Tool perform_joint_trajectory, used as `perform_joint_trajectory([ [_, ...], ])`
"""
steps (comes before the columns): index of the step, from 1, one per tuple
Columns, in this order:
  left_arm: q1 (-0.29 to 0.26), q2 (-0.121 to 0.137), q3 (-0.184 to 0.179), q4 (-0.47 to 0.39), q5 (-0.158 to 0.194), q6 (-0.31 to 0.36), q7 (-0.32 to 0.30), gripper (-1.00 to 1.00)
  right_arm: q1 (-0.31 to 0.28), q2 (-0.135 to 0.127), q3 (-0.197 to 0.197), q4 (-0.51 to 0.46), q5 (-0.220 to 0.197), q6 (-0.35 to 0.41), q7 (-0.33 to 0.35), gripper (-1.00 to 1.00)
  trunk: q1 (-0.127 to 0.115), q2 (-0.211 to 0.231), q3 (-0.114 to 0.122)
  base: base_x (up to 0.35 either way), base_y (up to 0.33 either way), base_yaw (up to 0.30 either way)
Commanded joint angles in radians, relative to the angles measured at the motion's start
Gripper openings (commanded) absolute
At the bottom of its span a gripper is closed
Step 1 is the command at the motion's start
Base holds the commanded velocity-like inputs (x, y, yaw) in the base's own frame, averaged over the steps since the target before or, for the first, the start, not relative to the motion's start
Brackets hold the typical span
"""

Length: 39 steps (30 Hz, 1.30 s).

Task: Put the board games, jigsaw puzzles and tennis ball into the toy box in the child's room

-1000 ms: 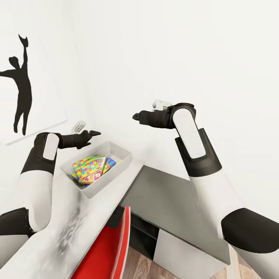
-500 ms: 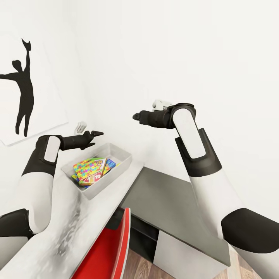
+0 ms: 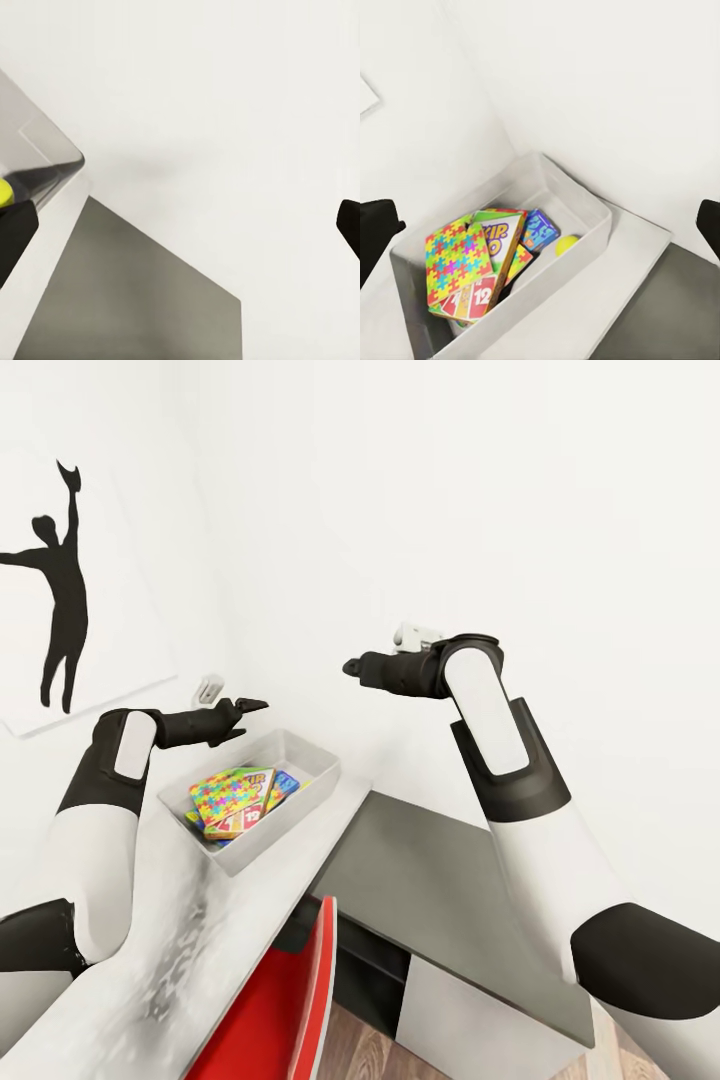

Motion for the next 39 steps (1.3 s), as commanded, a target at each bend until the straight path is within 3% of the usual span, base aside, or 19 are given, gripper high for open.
perform_joint_trajectory([
  [1, -0.001, -0.001, 0.003, 0.0, -0.01, 0.004, -0.01, 1.0, 0.0, 0.0, 0.0, -0.001, -0.009, -0.002, -0.01, 1.0, 0.001, -0.002, -0.001, 0.0, 0.0, 0.036],
  [39, -0.001, -0.01, -0.001, 0.0, -0.01, 0.004, -0.011, 1.0, 0.001, -0.001, 0.0, -0.001, -0.009, -0.02, -0.01, 1.0, 0.001, -0.002, 0.058, -0.017, -0.003, 0.07],
])
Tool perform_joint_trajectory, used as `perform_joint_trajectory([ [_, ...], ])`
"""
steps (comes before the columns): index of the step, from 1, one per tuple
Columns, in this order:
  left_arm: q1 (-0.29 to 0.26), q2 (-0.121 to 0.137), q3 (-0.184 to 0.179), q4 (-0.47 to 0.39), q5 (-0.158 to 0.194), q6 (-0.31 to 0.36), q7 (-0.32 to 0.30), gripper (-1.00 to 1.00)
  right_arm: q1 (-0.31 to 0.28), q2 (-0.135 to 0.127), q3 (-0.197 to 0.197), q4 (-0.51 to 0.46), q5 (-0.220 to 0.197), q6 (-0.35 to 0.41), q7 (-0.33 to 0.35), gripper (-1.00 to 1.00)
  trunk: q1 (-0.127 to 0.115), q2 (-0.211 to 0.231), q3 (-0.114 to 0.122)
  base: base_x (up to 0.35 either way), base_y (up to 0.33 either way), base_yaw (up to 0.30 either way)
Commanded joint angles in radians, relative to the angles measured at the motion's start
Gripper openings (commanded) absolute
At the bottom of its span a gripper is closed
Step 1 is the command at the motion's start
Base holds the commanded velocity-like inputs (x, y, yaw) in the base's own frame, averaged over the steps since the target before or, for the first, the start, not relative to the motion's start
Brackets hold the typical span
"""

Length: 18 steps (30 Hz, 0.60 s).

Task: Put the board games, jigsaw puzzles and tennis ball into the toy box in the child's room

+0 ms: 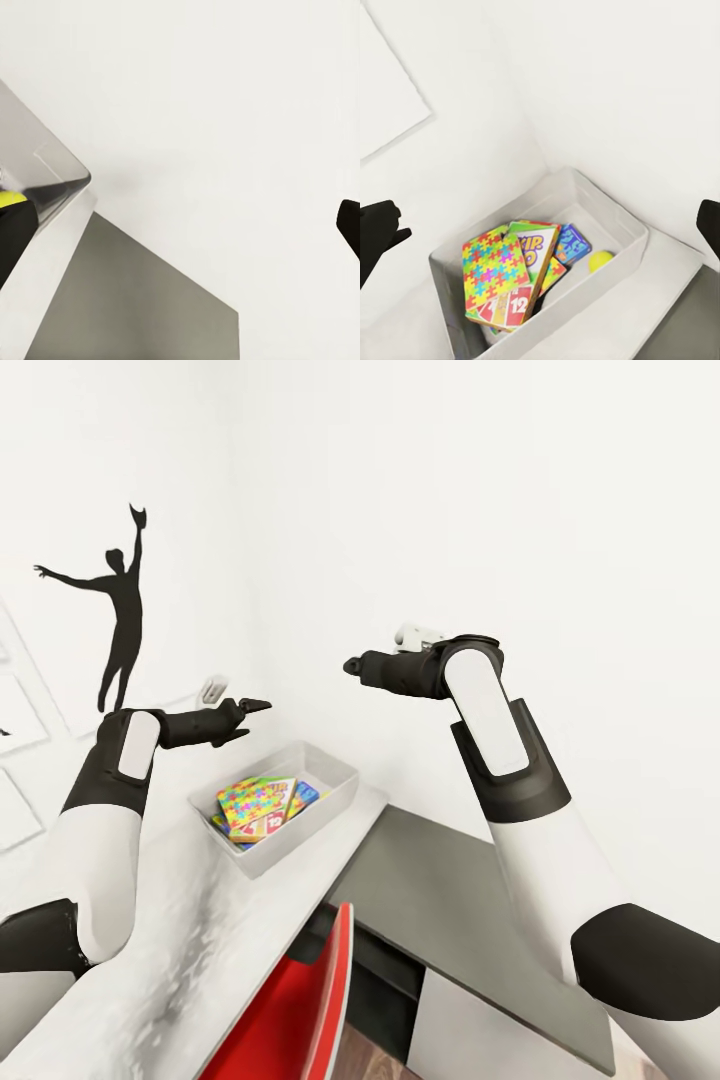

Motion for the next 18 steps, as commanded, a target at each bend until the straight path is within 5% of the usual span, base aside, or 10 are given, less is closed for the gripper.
perform_joint_trajectory([
  [1, -0.001, 0.0, 0.003, 0.0, -0.01, 0.004, -0.01, 1.0, -0.001, 0.0, 0.0, -0.001, -0.009, 0.002, -0.01, 1.0, 0.001, -0.002, -0.001, 0.0, -0.107, 0.076],
  [18, 0.004, 0.0, 0.003, 0.0, -0.011, 0.004, -0.011, 1.0, -0.001, 0.0, 0.0, -0.001, -0.008, 0.002, -0.011, 1.0, 0.001, -0.002, 0.027, 0.0, -0.051, 0.077],
])
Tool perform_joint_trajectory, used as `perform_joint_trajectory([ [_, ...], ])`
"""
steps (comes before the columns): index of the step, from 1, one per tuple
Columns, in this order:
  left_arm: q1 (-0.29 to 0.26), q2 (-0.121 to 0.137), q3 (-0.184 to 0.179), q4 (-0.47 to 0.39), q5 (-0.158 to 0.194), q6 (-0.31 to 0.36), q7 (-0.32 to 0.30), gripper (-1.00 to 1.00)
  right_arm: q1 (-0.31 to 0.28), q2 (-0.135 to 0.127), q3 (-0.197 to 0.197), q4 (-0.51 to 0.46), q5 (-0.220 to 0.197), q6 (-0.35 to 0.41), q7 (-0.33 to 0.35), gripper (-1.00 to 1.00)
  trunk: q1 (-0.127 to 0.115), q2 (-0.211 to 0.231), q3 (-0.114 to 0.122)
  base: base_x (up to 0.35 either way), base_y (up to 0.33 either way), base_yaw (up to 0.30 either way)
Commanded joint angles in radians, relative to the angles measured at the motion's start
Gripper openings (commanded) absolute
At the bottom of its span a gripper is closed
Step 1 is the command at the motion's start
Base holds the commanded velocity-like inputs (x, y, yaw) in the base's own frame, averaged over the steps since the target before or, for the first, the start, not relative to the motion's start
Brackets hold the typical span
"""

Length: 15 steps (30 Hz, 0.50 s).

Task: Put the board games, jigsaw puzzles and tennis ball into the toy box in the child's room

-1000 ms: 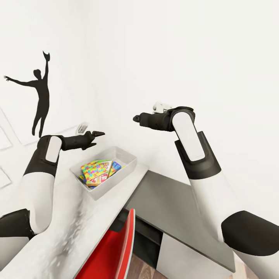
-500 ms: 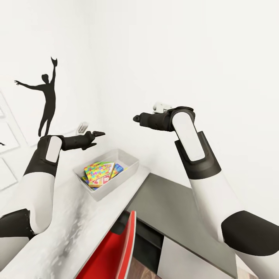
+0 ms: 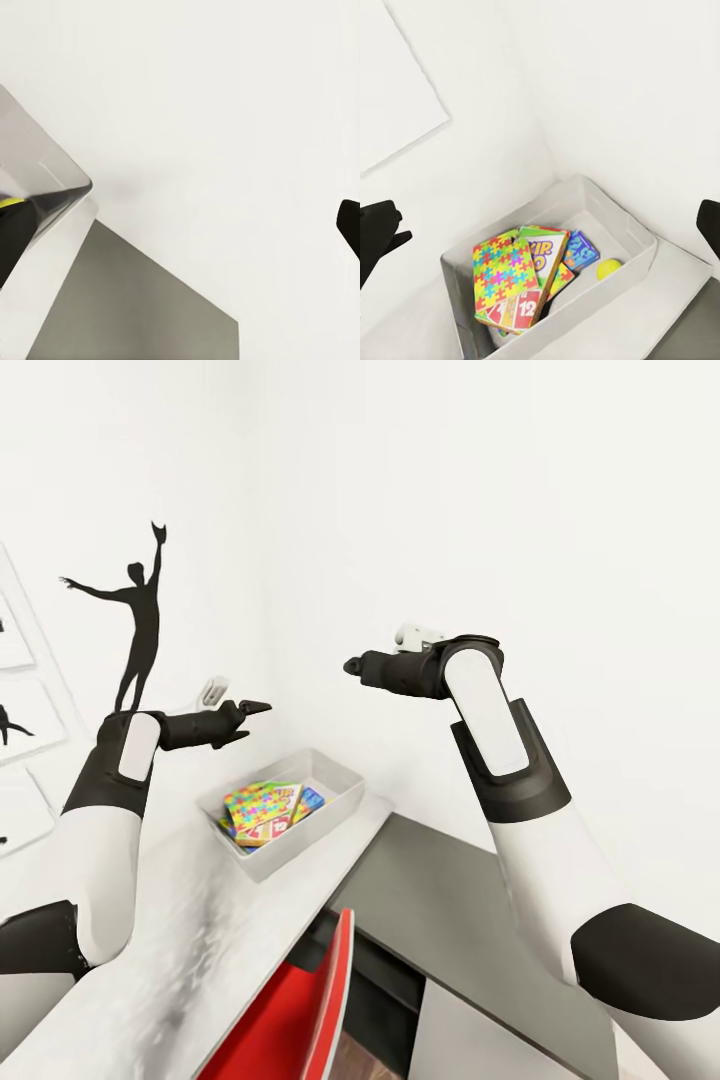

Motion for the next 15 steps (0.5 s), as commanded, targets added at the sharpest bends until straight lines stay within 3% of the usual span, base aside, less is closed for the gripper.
perform_joint_trajectory([
  [1, -0.001, 0.0, 0.003, 0.0, -0.01, 0.004, -0.01, 1.0, -0.001, 0.0, 0.0, -0.001, -0.009, 0.002, -0.01, 1.0, 0.001, -0.002, -0.001, 0.0, -0.001, 0.084],
  [15, 0.0, -0.001, 0.003, -0.001, -0.011, 0.004, -0.011, 1.0, -0.001, -0.001, 0.0, -0.001, -0.01, 0.002, -0.01, 1.0, 0.001, -0.002, 0.02, 0.0, 0.0, 0.099],
])
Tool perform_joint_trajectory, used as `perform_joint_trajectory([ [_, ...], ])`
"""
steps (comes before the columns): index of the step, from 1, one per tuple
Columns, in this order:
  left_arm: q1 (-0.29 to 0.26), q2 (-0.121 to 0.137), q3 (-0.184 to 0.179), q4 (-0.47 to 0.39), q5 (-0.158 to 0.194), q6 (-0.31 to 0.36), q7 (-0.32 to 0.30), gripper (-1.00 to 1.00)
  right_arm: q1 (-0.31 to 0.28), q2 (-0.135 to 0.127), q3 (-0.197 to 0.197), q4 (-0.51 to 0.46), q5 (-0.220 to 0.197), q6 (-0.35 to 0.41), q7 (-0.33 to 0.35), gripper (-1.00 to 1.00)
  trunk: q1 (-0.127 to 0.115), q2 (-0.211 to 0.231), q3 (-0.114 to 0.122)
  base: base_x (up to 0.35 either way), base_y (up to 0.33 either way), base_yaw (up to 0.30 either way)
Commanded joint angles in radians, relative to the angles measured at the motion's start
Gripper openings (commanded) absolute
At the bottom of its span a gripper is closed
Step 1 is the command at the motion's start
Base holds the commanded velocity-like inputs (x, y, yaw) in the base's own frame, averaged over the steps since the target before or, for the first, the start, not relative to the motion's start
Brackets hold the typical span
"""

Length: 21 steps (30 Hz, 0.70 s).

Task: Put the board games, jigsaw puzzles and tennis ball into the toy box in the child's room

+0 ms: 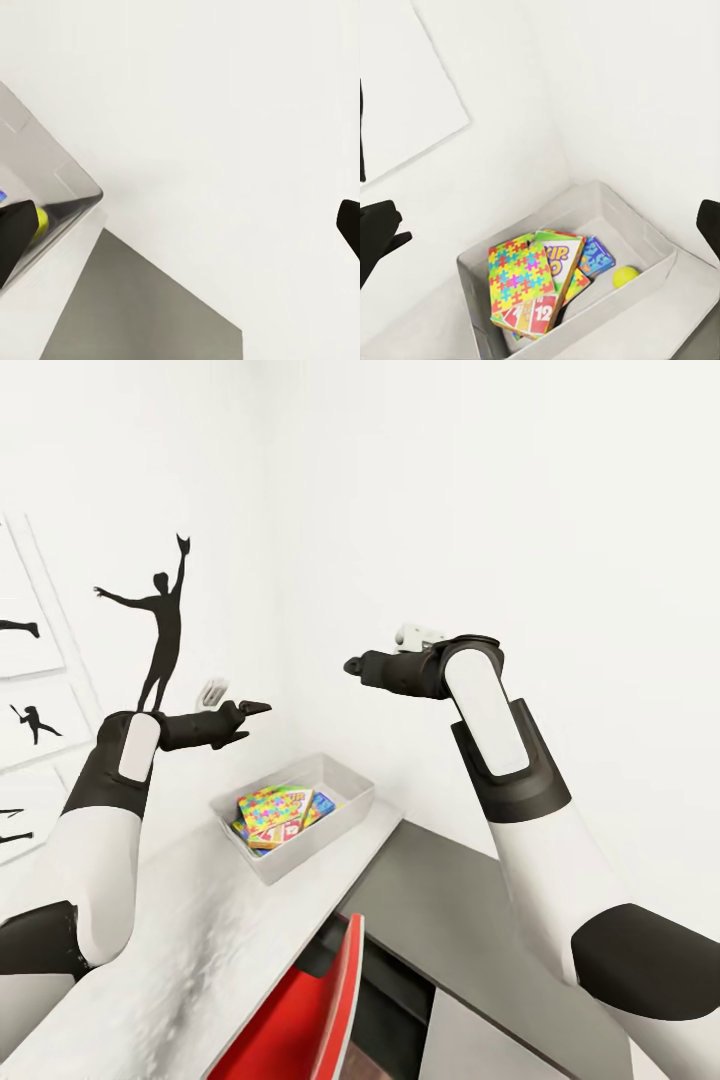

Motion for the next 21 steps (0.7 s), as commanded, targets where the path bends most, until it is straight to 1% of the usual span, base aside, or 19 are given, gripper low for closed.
perform_joint_trajectory([
  [1, -0.001, 0.0, 0.003, 0.0, -0.01, 0.004, -0.01, 1.0, -0.001, 0.0, 0.0, -0.001, -0.009, 0.002, -0.01, 1.0, 0.001, -0.002, -0.002, 0.0, 0.0, 0.049],
  [4, -0.001, 0.0, 0.003, 0.001, -0.01, 0.004, -0.01, 1.0, 0.002, 0.0, 0.0, -0.001, -0.009, 0.0, -0.011, 1.0, 0.001, -0.002, -0.001, 0.0, 0.0, 0.024],
  [7, -0.001, -0.001, 0.003, 0.001, -0.01, 0.004, -0.01, 1.0, 0.026, 0.001, 0.0, -0.004, -0.009, 0.0, -0.011, 1.0, 0.001, -0.002, -0.001, 0.0, 0.0, 0.007],
  [12, -0.001, -0.003, 0.002, 0.001, -0.012, 0.004, -0.01, 1.0, 0.043, 0.001, -0.001, -0.001, -0.009, 0.0, -0.011, 1.0, 0.001, -0.002, -0.001, 0.0, 0.0, 0.002],
  [19, 0.008, -0.004, 0.001, 0.001, -0.012, 0.004, -0.01, 1.0, 0.046, 0.001, -0.001, -0.001, -0.01, 0.001, -0.01, 1.0, 0.001, -0.002, -0.001, 0.0, 0.0, 0.0],
  [21, 0.019, -0.015, 0.013, 0.012, -0.015, 0.004, 0.001, 1.0, 0.035, 0.013, 0.01, 0.01, -0.004, 0.012, -0.022, 1.0, 0.001, -0.002, -0.001, 0.0, 0.0, 0.0],
])
